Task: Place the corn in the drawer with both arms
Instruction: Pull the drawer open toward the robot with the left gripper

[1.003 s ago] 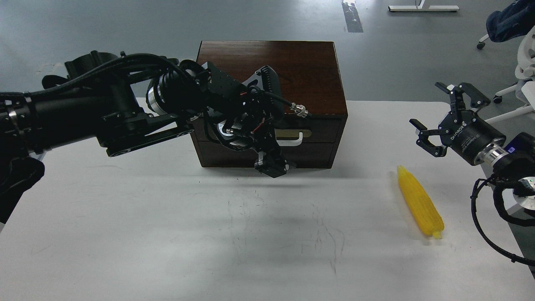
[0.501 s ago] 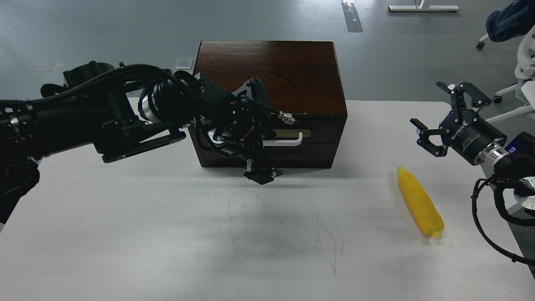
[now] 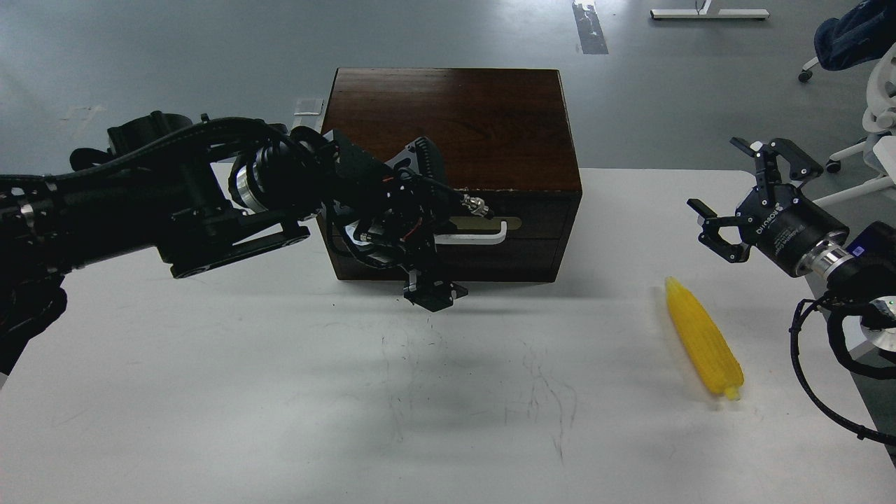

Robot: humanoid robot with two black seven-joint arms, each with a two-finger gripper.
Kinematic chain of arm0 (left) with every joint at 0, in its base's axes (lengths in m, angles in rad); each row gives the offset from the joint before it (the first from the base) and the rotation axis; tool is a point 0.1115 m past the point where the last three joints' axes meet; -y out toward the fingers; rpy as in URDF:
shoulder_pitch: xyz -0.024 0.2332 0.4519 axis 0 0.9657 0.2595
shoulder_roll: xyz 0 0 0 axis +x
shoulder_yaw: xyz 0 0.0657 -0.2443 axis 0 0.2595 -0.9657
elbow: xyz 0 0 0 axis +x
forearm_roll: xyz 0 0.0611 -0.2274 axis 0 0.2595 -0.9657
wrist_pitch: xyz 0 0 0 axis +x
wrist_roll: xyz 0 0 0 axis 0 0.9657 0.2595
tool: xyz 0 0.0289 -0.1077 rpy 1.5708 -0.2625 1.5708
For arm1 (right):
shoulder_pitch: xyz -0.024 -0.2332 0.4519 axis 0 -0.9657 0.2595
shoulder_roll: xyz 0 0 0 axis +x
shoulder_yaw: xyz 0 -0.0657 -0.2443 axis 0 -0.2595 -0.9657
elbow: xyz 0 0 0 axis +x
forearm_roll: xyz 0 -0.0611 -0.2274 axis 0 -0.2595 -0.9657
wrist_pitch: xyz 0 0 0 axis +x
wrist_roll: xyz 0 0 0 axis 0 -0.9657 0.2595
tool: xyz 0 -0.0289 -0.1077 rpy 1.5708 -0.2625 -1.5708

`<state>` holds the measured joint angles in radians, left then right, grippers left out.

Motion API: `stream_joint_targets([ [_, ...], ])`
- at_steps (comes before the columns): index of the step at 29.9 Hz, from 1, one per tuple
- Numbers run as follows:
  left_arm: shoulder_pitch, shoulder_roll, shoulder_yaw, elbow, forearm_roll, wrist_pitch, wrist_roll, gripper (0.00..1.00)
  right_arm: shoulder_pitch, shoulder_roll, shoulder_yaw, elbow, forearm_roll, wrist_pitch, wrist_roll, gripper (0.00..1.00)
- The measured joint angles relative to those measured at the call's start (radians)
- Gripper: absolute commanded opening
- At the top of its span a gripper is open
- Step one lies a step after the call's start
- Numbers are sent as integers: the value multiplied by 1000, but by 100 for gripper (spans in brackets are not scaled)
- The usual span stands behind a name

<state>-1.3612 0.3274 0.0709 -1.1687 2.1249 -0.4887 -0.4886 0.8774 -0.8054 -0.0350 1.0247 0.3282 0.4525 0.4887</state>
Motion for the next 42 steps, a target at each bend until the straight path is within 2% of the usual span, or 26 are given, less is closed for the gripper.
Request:
stream_joint_targets([
  [12,-24,12,57,-45,1,0,0,98,-2,-10,0,0,1,0,0,100],
  [21,-47,61,71,-201,0,0,0,98,-2,-11,0,0,0,0,0,100],
  [34,-43,152,113,-353,1,1,1,98,-7,-12,0,2,0,0,0,100],
  [42,-49,149,114,-407,-1,-2,1,98,-8,-11,0,3,0,0,0,100],
])
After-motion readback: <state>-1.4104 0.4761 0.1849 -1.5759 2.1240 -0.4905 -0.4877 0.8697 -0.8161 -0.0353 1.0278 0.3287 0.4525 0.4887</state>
